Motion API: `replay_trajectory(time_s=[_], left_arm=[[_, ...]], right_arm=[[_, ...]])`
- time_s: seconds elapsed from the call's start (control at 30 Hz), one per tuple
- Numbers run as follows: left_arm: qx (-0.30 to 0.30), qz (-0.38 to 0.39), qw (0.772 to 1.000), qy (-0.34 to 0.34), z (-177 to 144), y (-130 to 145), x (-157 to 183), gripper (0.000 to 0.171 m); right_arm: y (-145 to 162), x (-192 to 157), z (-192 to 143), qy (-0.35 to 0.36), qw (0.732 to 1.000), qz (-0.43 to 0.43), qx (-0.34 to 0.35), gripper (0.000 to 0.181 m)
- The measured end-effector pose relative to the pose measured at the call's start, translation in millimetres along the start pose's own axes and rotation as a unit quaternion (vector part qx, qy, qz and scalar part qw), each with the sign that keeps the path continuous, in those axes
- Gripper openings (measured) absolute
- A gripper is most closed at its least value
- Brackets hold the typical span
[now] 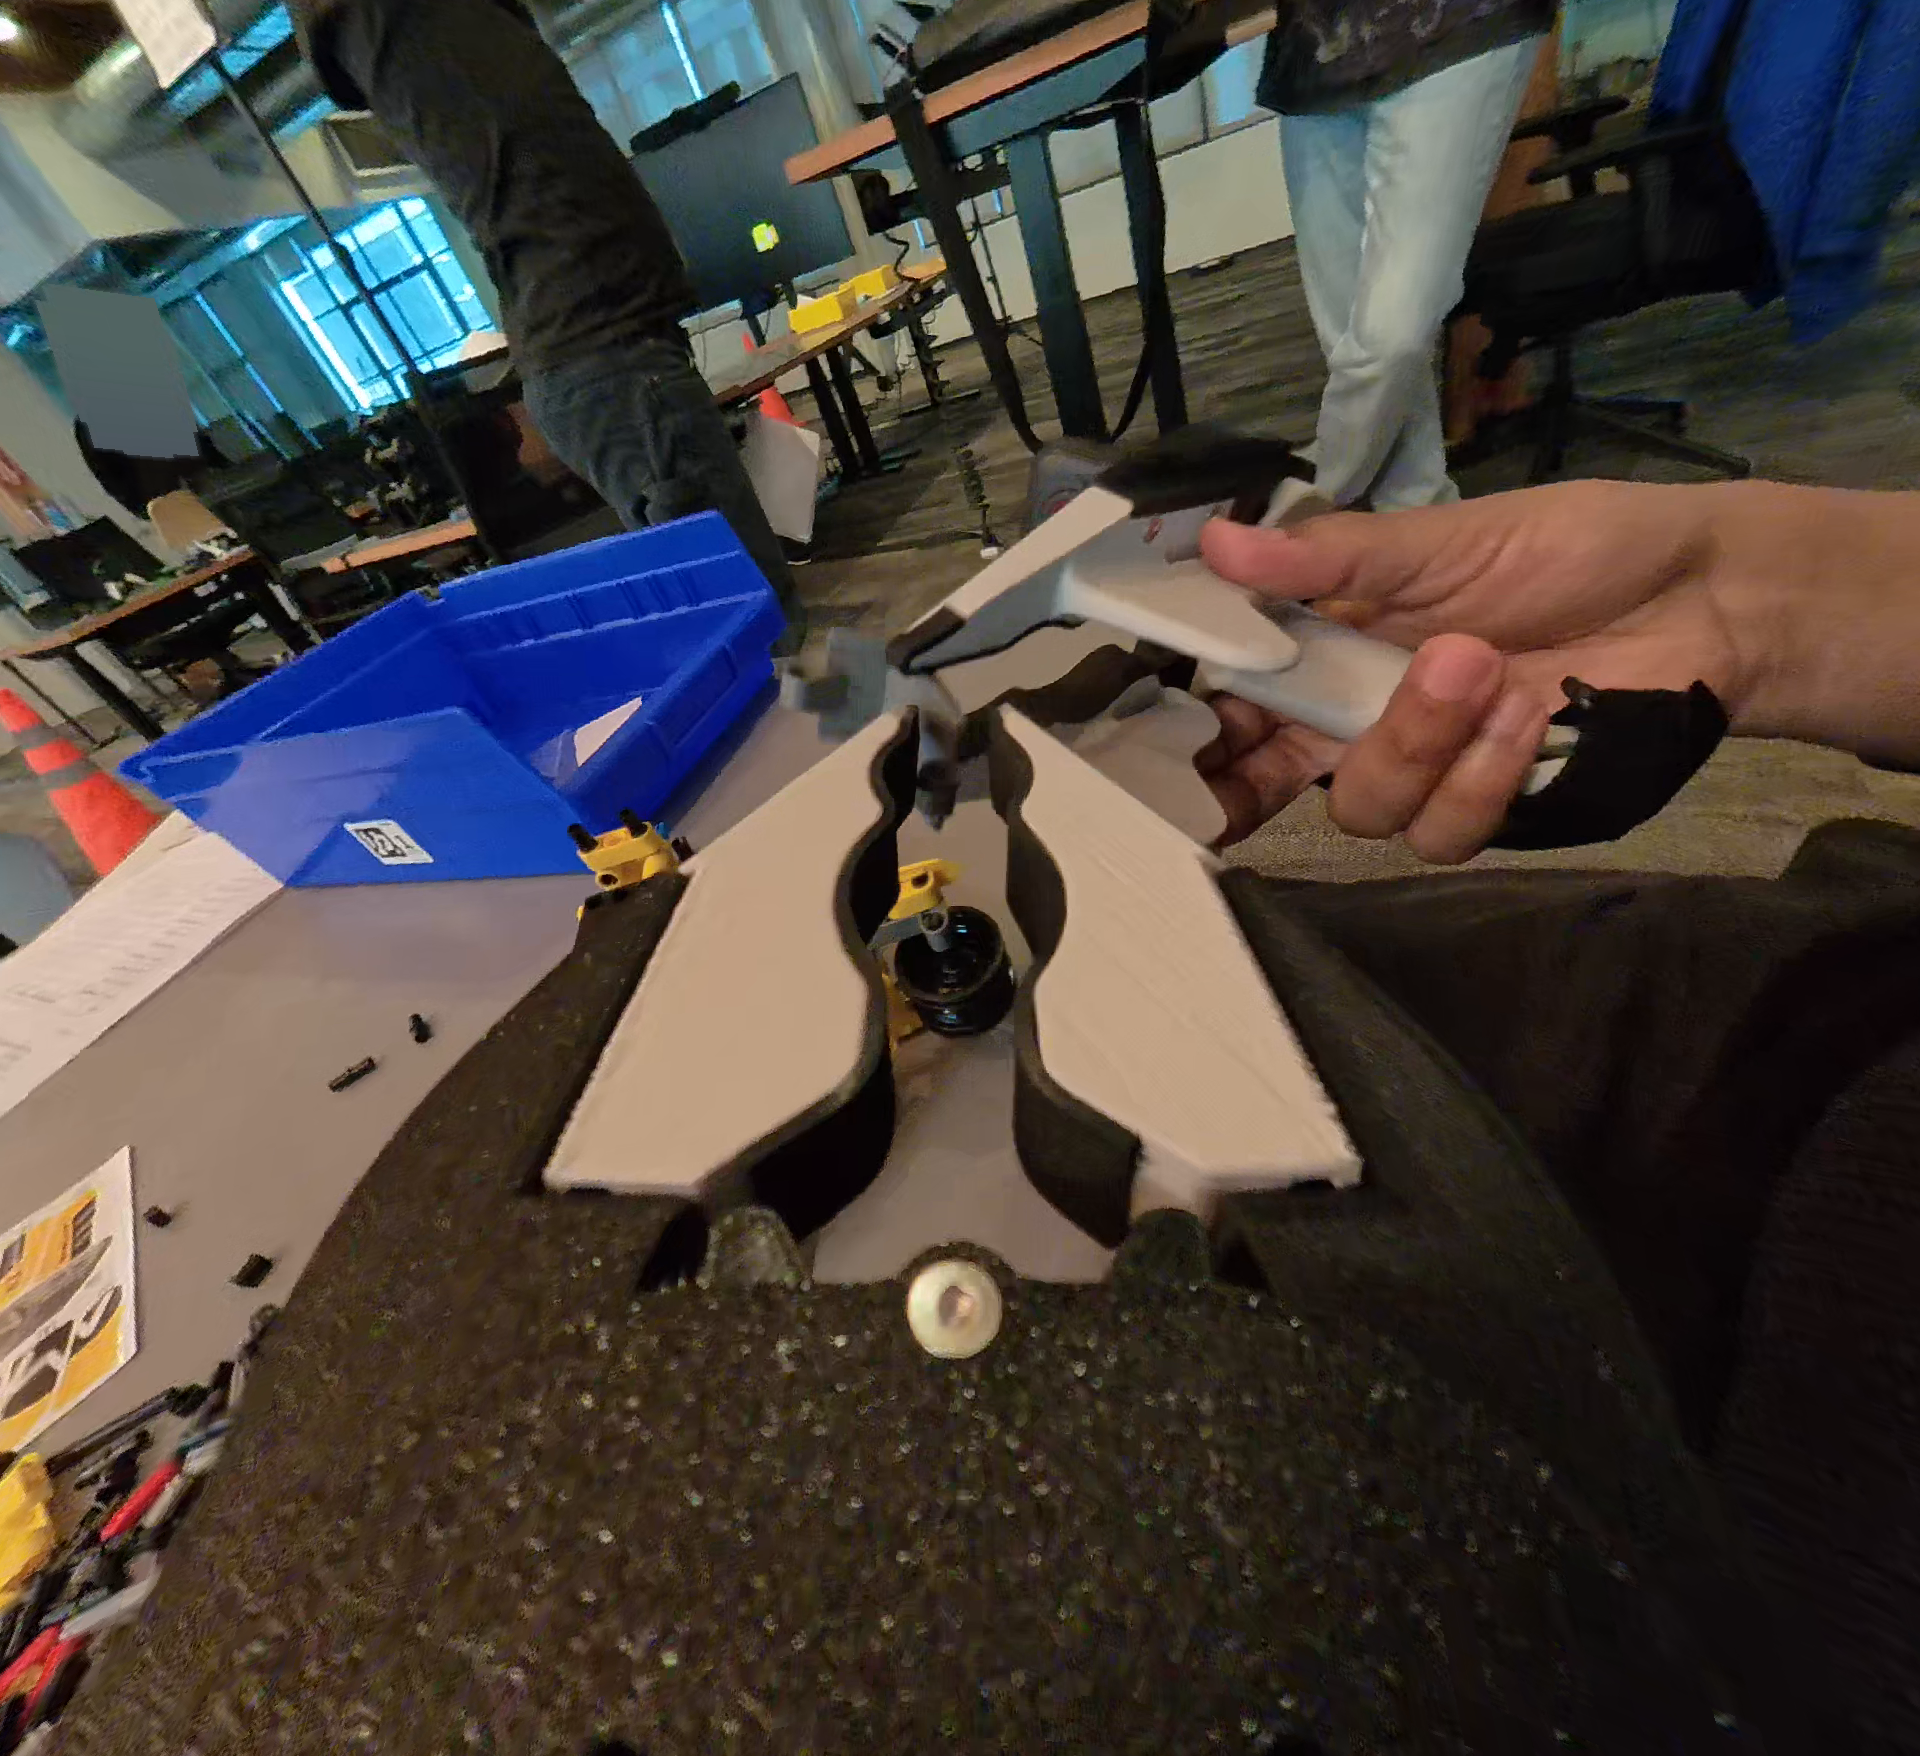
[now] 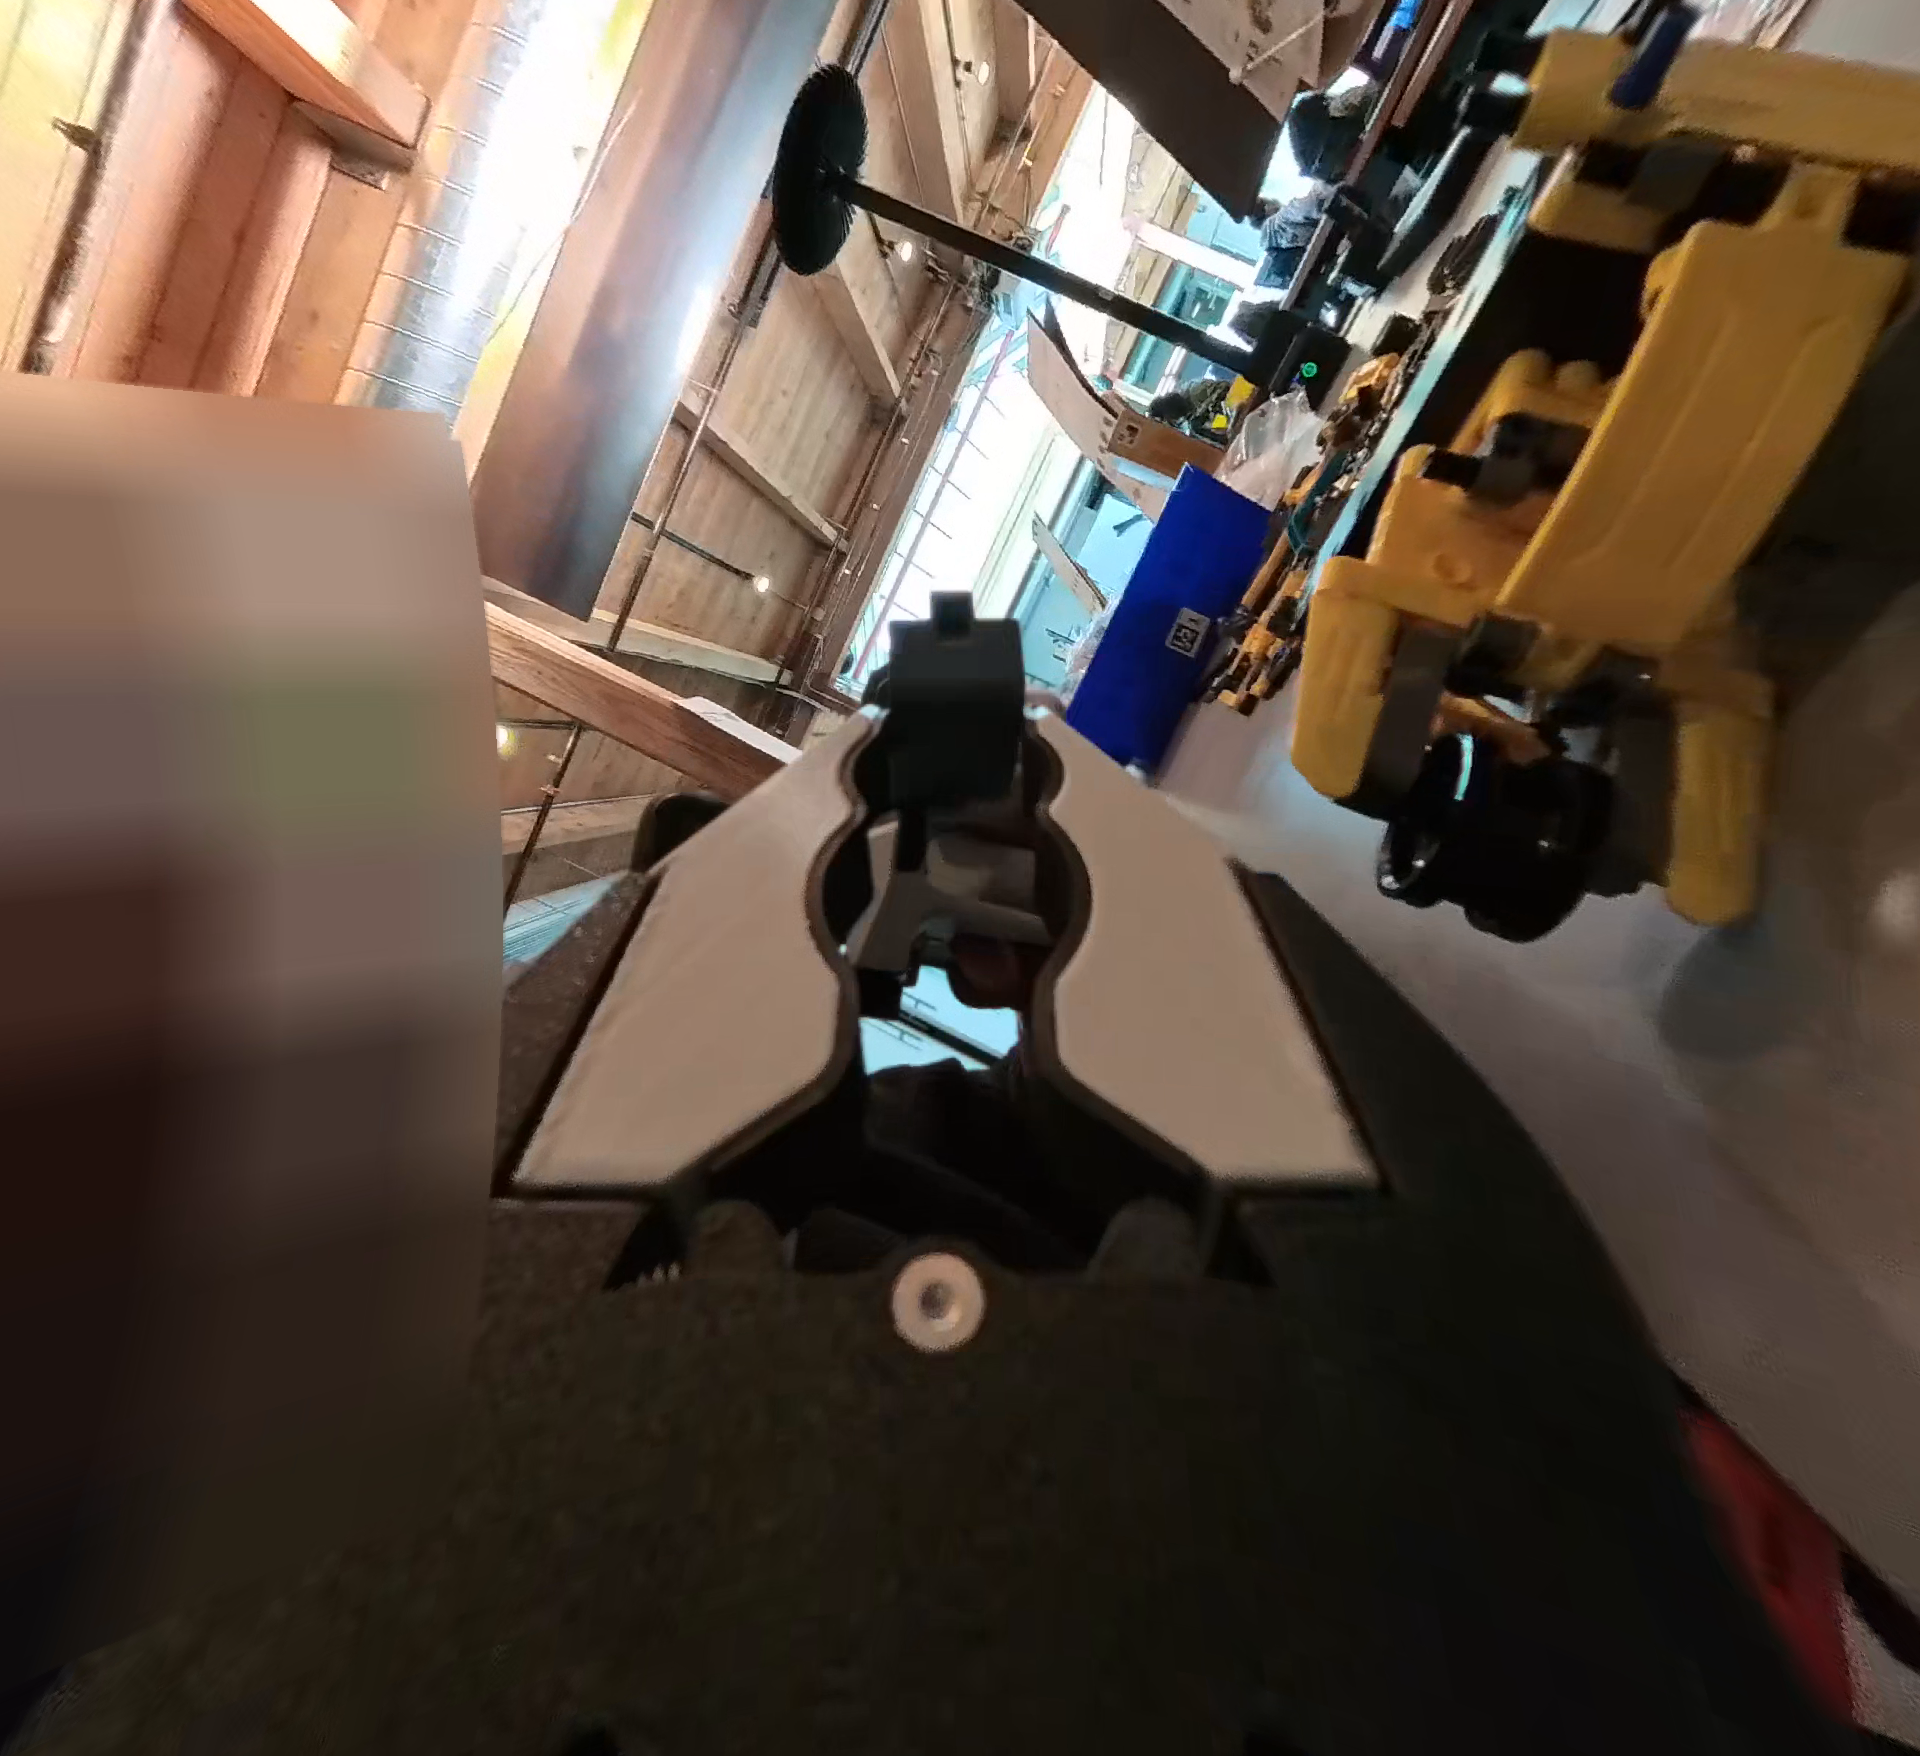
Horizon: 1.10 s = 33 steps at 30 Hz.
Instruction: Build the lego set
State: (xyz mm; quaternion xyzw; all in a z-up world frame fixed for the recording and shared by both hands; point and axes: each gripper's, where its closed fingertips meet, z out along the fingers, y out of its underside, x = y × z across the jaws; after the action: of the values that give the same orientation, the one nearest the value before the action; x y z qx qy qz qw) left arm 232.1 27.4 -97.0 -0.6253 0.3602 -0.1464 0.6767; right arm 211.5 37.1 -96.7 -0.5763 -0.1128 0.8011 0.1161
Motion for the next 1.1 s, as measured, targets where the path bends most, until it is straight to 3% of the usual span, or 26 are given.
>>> replay_trajectory(time_s=[0.1, 0.2, 0.27, 0.33, 0.4, 0.5, 0.53, 0.6, 0.67, 0.77, 0.9, 1.1], left_arm=[[-0.006, 0.03, 0.999, -0.019, 0, 1, -3, 0.004], [-0.005, 0.002, 1.0, -0.022, -3, 0, -9, 0.001], [-0.006, -0.039, 0.999, -0.017, -5, 3, -16, 0.001], [-0.016, -0.082, 0.996, -0.006, -5, 8, -21, 0.001], [-0.038, -0.116, 0.992, 0.013, -3, 16, -21, 0.001], [-0.067, -0.122, 0.99, 0.025, 1, 25, -18, 0.001], [-0.075, -0.116, 0.99, 0.026, 3, 28, -16, 0.001], [-0.083, -0.106, 0.99, 0.035, 5, 28, -11, 0.001], [-0.088, -0.1, 0.99, 0.045, 7, 27, -7, 0.001], [-0.108, -0.07, 0.991, 0.039, 6, 32, -6, 0.001], [-0.111, -0.066, 0.991, 0.032, 6, 33, -6, 0.001], [-0.101, -0.073, 0.992, 0.016, 8, 29, -15, 0.001]], right_arm=[[0, 1, -1, -0.001, 1.0, 0.007, -0.002, 0.024], [-10, -3, -9, 0.002, 1.0, -0.028, 0.01, 0.03], [-20, -11, -17, 0.025, 0.992, -0.124, 0.017, 0.038], [-21, -20, -20, 0.071, 0.957, -0.28, -0.017, 0.039], [-17, -20, -20, 0.138, 0.873, -0.459, -0.088, 0.039], [-14, -13, -17, 0.207, 0.667, -0.685, -0.205, 0.038], [-9, -7, -16, 0.206, 0.6, -0.731, -0.251, 0.037], [-2, 13, -19, 0.199, 0.491, -0.771, -0.353, 0.034], [-5, 29, -22, 0.197, 0.422, -0.778, -0.421, 0.033], [-8, 34, -21, 0.168, 0.38, -0.778, -0.471, 0.022], [-8, 33, -21, 0.137, 0.357, -0.771, -0.51, 0.022], [-3, 31, -14, 0.118, 0.319, -0.791, -0.509, 0.023]])
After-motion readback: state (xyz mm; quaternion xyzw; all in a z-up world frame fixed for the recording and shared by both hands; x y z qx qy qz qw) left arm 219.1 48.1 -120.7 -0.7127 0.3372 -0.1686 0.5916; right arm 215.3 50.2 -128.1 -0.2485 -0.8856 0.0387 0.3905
